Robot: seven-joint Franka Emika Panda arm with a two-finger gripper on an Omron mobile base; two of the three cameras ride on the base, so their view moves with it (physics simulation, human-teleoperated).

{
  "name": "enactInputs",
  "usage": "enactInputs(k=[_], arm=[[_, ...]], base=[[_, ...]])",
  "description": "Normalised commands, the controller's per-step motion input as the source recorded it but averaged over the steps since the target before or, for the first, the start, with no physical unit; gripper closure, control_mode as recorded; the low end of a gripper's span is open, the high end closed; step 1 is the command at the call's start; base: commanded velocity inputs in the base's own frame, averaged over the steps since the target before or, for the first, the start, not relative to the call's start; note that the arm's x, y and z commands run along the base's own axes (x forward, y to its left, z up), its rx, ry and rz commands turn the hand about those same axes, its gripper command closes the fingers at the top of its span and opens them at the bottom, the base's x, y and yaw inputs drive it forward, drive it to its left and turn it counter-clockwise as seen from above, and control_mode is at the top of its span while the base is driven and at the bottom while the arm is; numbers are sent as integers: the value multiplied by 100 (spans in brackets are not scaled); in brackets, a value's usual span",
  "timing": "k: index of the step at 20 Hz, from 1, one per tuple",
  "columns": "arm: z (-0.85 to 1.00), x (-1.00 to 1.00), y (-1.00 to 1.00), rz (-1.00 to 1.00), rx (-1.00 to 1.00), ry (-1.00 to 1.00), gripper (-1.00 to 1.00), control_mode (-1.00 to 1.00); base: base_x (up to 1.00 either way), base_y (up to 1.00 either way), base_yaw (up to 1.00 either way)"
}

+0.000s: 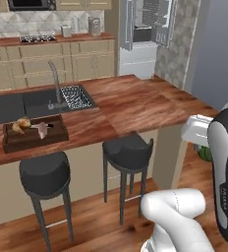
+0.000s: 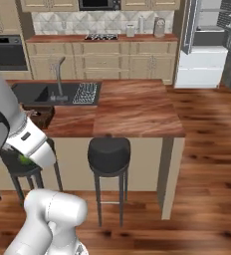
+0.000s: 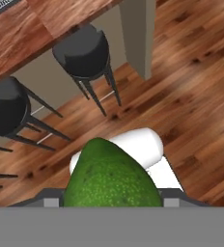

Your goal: Gather the avocado and eggplant from the fridge and place them on a tray on the dining counter. Then gather the steak and chicken drumstick from the fridge and place them on the other tray.

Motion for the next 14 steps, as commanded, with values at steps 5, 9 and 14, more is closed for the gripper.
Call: enactInputs(k=[5, 9, 14], arm=[[0, 0, 0, 0, 0, 0, 100, 100], [0, 0, 0, 0, 0, 0, 100, 100], [0, 0, 0, 0, 0, 0, 100, 100]], base=[[3, 100, 0], [10, 100, 0], [16, 100, 0]])
